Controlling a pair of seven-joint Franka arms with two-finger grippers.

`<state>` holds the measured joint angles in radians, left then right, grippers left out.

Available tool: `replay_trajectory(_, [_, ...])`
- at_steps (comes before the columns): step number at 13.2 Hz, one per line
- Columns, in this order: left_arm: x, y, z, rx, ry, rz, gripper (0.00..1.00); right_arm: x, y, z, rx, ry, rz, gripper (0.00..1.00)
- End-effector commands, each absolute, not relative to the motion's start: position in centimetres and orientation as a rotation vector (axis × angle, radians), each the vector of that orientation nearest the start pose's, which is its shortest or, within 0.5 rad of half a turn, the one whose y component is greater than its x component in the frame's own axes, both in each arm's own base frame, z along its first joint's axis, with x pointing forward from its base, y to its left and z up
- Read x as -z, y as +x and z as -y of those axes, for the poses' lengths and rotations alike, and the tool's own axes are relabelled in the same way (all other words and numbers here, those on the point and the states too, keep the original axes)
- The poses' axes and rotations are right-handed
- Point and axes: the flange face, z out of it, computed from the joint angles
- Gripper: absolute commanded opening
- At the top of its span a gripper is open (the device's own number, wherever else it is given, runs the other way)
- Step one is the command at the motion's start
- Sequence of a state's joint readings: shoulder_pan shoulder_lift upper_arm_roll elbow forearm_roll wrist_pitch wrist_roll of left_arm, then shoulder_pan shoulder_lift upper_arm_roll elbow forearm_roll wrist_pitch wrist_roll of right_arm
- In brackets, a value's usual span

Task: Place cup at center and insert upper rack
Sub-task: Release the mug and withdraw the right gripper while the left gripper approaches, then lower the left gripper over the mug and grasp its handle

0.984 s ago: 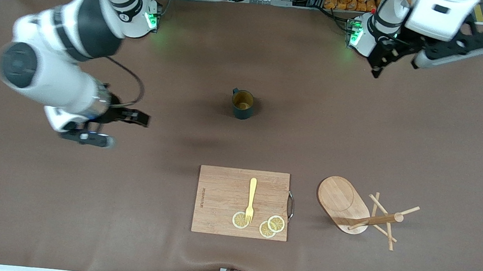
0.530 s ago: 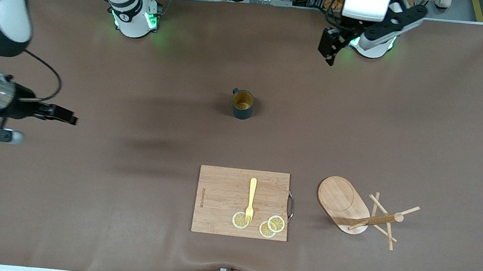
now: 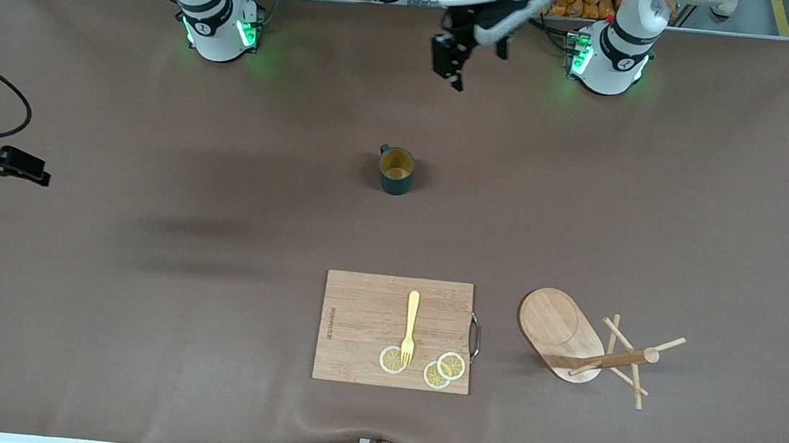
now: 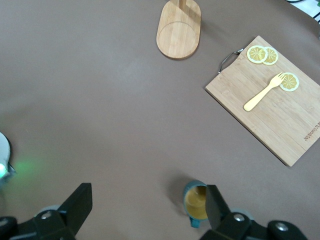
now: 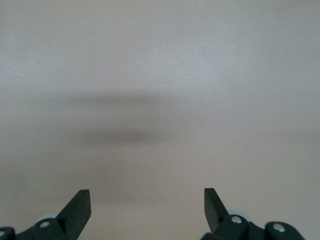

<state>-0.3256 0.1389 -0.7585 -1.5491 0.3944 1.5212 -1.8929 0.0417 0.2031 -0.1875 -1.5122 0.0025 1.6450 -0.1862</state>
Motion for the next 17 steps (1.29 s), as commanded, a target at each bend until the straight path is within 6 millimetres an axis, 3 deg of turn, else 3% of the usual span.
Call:
replay_trajectory(1, [-54.3, 30.9, 52.3, 0.563, -2.664, 1.266, 1.00, -55.3, 59.7, 8.4, -0.107, -3.189, 0.098, 1.00])
replay_trajectory(6, [-47.5, 23.6, 59.3, 0.831, -2.631, 1.307, 1.00, -56.7, 58.1, 7.3, -0.172, -3.157, 0.096, 1.00])
replay_trajectory(10, [-41.4, 19.8, 62.3, 0.992, -2.592, 1.238, 1.00, -56.8, 58.0, 6.8, -0.174, -3.153, 0.112, 1.00])
replay_trajectory(15, [-32.5, 18.8, 66.4, 1.252, -2.444, 1.157, 1.00, -56.3, 58.2, 6.4, -0.178, -3.154, 0.113, 1.00])
replay_trajectory(17, [-30.9, 18.4, 66.7, 1.292, -2.422, 1.132, 1.00, -56.2, 58.3, 6.4, -0.180, -3.156, 0.086, 1.00])
